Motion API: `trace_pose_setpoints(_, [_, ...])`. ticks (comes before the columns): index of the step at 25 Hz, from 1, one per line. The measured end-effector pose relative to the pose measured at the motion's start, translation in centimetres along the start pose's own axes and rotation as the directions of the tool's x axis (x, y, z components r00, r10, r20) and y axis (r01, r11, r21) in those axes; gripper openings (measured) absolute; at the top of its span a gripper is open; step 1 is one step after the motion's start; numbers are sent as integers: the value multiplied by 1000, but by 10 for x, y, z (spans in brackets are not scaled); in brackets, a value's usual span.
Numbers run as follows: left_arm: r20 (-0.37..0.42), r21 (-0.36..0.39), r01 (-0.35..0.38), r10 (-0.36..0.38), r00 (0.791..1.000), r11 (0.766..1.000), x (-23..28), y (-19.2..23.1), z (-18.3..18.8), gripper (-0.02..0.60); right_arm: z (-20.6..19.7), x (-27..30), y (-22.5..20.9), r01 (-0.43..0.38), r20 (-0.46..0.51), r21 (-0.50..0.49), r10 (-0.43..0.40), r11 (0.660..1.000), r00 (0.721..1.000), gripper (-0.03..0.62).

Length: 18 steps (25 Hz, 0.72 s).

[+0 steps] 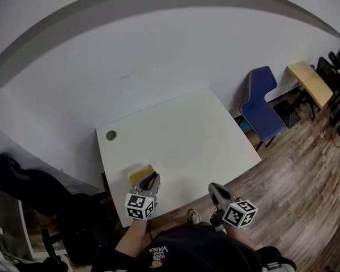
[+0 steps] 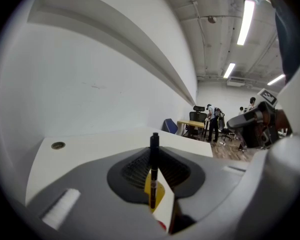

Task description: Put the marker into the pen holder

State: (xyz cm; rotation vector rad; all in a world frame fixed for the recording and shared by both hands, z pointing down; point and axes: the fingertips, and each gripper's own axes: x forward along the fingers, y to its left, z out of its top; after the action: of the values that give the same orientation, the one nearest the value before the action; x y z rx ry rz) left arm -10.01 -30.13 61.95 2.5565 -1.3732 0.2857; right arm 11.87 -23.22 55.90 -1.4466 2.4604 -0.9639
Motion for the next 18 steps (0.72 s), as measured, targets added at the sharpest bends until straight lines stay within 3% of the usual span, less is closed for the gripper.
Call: trace_pose_setpoints(18, [-40,32,18,-17,999,999,5,-4,-3,103,0,0,3,-8,-1,3,8,1000,1000,2])
